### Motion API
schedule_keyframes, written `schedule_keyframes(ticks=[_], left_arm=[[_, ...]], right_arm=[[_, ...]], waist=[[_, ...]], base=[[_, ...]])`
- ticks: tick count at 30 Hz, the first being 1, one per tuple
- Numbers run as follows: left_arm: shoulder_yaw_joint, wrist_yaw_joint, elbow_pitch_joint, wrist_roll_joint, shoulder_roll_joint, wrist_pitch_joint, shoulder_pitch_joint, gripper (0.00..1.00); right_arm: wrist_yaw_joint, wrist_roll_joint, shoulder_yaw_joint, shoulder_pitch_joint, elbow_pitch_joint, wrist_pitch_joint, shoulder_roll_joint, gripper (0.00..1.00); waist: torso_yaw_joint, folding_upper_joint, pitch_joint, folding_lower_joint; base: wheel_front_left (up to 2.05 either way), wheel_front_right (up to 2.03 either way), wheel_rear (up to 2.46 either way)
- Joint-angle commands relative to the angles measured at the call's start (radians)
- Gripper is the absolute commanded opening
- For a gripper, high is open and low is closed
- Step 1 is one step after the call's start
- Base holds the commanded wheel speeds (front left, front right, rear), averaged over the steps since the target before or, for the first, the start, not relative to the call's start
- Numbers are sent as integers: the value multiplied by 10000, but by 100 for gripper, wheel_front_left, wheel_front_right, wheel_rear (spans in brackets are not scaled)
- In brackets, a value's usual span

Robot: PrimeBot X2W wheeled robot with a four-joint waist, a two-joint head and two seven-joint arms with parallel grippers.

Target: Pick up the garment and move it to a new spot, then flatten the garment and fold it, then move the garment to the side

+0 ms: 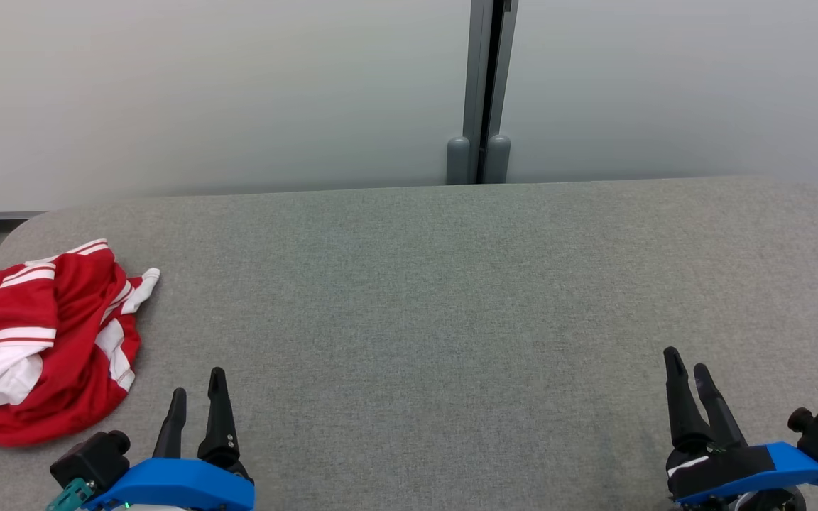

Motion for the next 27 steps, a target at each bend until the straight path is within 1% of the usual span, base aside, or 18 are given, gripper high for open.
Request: schedule_keyframes(ticks=[1, 16, 27], left_arm=[[-85, 56, -66, 319, 77, -106, -80, 100], [-500, 240, 76, 1816, 134, -497, -91, 100], [-726, 344, 92, 2714, 215, -755, -123, 100]], right_arm=[[15, -310, 21, -16, -131, -95, -83, 100], [18, -1951, 69, 0, -179, -381, -98, 100], [21, -2869, 81, 48, -157, -638, -108, 100]], waist=[[7, 0, 0, 0], [86, 0, -5, 0], [65, 0, 15, 0]], base=[[0, 0, 0], [0, 0, 0], [0, 0, 0]])
